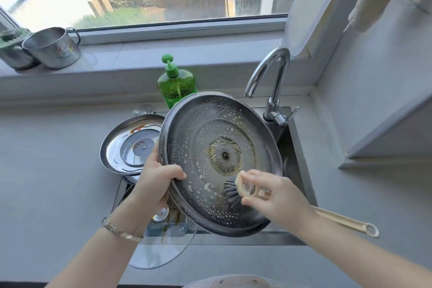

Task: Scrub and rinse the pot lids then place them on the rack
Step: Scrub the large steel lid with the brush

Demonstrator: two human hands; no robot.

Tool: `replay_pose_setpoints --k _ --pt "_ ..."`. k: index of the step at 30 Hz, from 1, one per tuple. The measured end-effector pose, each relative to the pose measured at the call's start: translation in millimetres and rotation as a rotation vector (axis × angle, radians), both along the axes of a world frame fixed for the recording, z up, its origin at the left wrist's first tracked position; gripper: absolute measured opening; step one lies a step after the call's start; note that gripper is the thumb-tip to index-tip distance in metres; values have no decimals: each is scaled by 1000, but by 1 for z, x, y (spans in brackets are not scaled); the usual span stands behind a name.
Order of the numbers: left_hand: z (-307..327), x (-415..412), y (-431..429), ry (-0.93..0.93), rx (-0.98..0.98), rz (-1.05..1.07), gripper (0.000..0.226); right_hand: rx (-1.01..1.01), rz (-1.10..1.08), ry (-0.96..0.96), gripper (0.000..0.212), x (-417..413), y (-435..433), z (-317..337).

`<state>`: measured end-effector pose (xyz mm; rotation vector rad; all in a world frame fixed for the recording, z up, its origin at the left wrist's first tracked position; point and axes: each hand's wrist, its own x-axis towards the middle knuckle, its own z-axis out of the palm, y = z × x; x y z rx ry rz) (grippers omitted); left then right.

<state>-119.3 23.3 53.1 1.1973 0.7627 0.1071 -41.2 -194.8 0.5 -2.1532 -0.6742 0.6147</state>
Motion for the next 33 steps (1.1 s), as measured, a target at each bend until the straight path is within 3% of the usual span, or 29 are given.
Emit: replay_pose_setpoints --k 5,10,14,18,23,28,31,33 --pt "4 3 0 25 27 -37 72 -153 -210 -114 51 35 -18 -3" --pt "1 2 7 55 68 -29 81 -114 88 -55 52 -2 -14 -7" --pt "2 1 8 54 62 -15 78 -192 -131 -82 51 20 -24 -8" --pt "0 2 2 65 28 4 70 -23 185 84 52 -19 -7 3" --pt "-5 6 9 63 44 109 74 -140 60 14 50 17 -23 4" --pt "-12 9 5 63 46 163 72 -13 267 60 50 -9 -11 7" --pt "-9 6 8 74 70 143 70 -160 156 35 50 21 -36 -12" --pt "-8 4 14 106 78 151 68 -155 -44 66 46 34 -53 -24"
